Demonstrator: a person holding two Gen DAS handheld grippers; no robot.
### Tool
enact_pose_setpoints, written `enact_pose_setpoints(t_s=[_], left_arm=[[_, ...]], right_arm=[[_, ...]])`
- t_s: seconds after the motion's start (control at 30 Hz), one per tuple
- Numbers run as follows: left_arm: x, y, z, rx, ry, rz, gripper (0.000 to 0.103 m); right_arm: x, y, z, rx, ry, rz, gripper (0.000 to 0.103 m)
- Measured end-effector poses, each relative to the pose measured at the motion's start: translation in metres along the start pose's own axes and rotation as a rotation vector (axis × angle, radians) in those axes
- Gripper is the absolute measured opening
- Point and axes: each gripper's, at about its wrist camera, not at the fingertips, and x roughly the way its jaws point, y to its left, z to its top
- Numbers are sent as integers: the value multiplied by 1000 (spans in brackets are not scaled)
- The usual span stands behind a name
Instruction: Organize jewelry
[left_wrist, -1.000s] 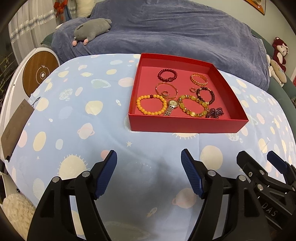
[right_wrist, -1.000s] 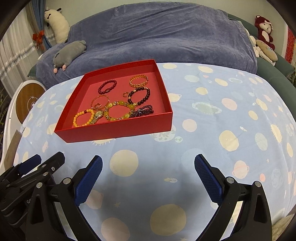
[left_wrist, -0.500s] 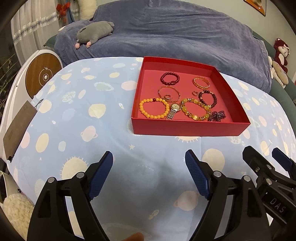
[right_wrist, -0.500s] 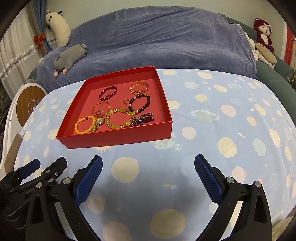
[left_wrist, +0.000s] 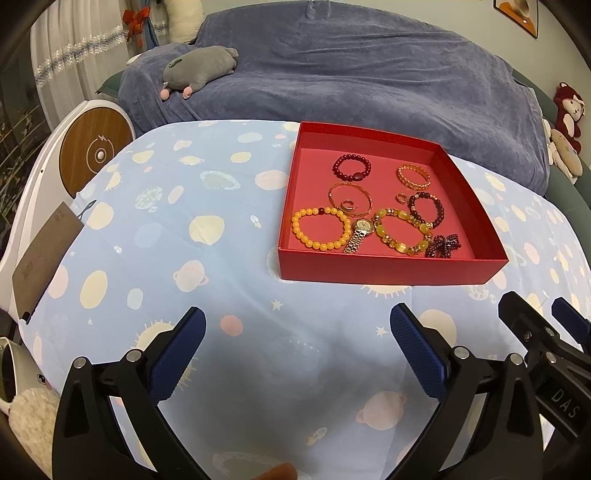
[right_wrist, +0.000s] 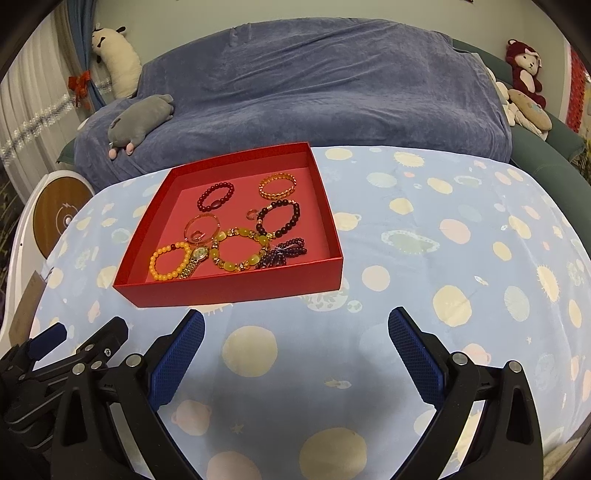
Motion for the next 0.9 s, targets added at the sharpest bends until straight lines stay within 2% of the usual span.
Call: enact_pose_setpoints(t_s=[0.9], left_arm=[[4, 0, 3, 7, 8, 13, 96]], right_arm=[[1, 3, 2, -15, -9, -10, 96]])
